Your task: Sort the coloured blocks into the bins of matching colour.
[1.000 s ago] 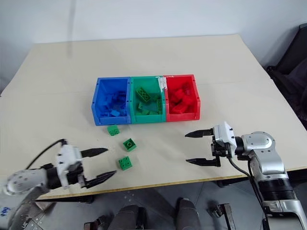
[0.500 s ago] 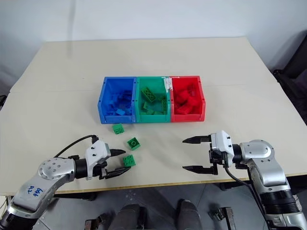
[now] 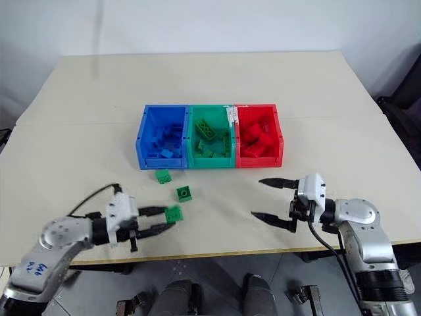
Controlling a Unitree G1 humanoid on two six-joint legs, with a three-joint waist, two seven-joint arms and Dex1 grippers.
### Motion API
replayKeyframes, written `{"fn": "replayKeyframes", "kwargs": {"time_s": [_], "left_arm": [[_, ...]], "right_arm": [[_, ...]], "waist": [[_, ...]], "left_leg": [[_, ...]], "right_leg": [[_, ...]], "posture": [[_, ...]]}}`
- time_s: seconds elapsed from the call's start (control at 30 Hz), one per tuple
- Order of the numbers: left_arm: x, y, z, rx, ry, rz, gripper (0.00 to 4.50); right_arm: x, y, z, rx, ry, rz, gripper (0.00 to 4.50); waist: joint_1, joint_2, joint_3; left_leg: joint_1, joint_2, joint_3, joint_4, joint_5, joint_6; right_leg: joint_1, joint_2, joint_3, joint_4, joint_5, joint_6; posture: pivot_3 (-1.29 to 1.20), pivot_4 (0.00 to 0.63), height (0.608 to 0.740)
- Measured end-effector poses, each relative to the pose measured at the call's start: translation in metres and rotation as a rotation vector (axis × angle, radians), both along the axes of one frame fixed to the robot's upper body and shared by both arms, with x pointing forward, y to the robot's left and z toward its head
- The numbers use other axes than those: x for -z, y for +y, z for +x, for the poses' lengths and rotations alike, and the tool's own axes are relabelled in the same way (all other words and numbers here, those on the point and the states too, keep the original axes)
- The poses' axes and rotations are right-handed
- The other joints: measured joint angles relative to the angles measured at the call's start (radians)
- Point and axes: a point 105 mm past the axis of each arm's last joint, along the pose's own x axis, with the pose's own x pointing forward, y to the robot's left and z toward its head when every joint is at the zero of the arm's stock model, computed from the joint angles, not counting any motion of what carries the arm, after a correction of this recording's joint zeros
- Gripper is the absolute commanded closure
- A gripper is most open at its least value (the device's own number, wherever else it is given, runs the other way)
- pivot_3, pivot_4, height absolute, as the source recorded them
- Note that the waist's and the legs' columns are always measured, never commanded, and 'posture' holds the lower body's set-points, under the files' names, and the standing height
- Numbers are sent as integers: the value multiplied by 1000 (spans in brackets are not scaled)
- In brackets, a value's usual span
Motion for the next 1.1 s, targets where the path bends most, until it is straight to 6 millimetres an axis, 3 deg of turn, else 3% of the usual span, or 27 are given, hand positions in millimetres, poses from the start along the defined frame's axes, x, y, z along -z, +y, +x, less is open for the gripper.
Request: {"fn": "replayKeyframes", "kwargs": {"time_s": [0.13, 0.2, 0.33, 0.5, 0.53, 0.63, 0.8, 0.93, 1.0, 1.1], "left_arm": [[-44, -20, 32, 6, -143, -124, 3053], [-57, -34, 49, 17, -167, -176, 3053], [-64, -58, 89, 0, -149, -225, 3053], [-59, -72, 130, -60, -142, -143, 3053], [-57, -71, 135, -75, -140, -130, 2317], [-53, -62, 143, -130, -134, -128, 1406], [-50, -45, 123, -90, -153, -137, 13], [-50, -11, 102, -127, -172, -157, 13], [-49, 21, 80, -163, -167, -158, 13], [-30, 71, 44, -251, -80, -107, 13]], "right_arm": [[-13, -11, 11, 175, -64, 106, 0], [-19, -17, 12, 243, -93, 126, 0], [-18, -24, 9, 304, -104, 124, 0], [-18, -21, 4, 319, -119, 112, 0], [-19, -20, 3, 318, -127, 110, 0], [-20, -20, 1, 326, -138, 106, 0], [-21, -16, 1, 309, -141, 103, 0], [-28, -4, 9, 236, -159, 102, 0], [-30, 6, 13, 157, -163, 72, 0], [-19, 15, 11, 17, -112, -13, 0]], "waist": [[4, 0, 0], [1, 0, 0], [-1, -1, 0], [-6, -1, 0], [-7, -1, 0], [-8, -1, 0], [-8, -1, 0], [-19, -1, 0], [-34, -1, 0], [-46, 0, 0]], "left_leg": [[0, -2, 0, 0, 0, 0], [0, -3, 0, 0, 0, 1], [-1, -3, 0, 0, 1, 1], [-1, -3, 1, -1, 1, 1], [-1, -3, 1, -2, 1, 1], [-1, -2, 1, -2, 1, 1], [-1, -2, 1, -2, 1, 1], [-1, 0, 1, -1, 1, 0], [0, 1, 1, -2, 1, 0], [0, 2, 0, -3, 0, 0]], "right_leg": [[0, 0, 0, 0, 0, 1], [0, 0, 1, 0, 1, 1], [0, 2, 0, -1, 1, 1], [0, 2, 0, -2, 1, 1], [0, 2, 0, -3, 1, 1], [0, 3, 0, -3, 1, 1], [0, 3, 0, -3, 1, 1], [0, 3, 0, -2, 1, 1], [-1, 3, 1, -3, 0, 1], [-1, 4, 0, -3, 0, 0]], "posture": [[0, 150, 740], [0, 150, 740], [0, 150, 740], [0, 150, 740], [0, 150, 740], [0, 150, 740], [0, 150, 740], [0, 150, 740], [0, 150, 740], [0, 150, 740]]}}
